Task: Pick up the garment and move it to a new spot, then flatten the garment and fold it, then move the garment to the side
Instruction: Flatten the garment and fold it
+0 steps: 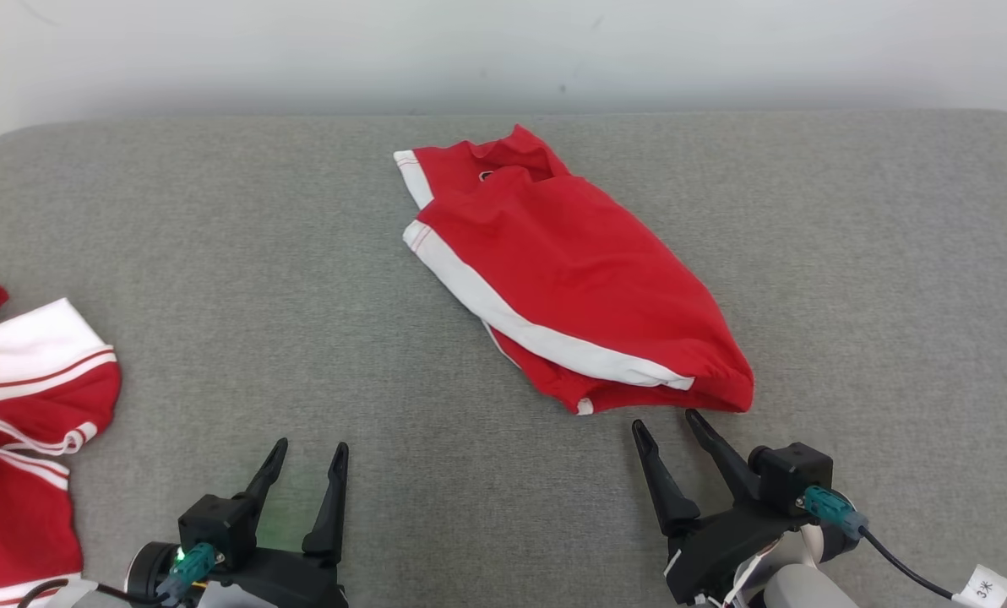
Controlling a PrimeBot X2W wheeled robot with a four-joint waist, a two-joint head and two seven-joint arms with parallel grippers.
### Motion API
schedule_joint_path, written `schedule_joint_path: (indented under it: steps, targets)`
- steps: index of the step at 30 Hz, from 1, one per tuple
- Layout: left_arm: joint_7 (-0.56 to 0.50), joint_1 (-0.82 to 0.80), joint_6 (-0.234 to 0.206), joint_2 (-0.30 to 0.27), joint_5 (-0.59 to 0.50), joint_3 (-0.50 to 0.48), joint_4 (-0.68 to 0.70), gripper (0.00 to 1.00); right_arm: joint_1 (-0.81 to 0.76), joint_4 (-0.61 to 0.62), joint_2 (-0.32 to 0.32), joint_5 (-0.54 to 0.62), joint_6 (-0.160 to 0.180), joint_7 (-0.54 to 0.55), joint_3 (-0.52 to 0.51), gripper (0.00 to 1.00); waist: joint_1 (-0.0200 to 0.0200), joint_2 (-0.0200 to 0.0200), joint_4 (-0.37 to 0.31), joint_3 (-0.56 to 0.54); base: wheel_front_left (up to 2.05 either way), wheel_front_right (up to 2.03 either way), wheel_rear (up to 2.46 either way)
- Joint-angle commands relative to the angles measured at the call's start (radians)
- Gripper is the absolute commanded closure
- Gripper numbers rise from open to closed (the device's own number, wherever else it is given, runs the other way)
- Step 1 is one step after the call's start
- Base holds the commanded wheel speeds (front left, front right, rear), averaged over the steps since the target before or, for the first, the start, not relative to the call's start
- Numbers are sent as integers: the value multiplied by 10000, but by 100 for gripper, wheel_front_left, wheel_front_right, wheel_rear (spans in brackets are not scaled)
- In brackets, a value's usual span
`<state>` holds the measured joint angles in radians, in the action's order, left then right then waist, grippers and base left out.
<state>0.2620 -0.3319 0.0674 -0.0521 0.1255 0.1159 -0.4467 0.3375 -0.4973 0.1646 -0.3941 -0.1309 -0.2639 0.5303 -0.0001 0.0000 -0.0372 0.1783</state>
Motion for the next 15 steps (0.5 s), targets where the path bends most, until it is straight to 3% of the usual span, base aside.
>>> schedule_joint_path:
  steps: [1,15]
  targets:
    - [49,210,-27,4,-38,41,88,0,-43,40,-71,109,3,-1,-132,0,1,0,201,1,0,0,0]
    - [49,418,-37,14,14,214,181,0,-94,496,-399,-1071,3,-1,-1073,0,1,0,436,125,0,0,0]
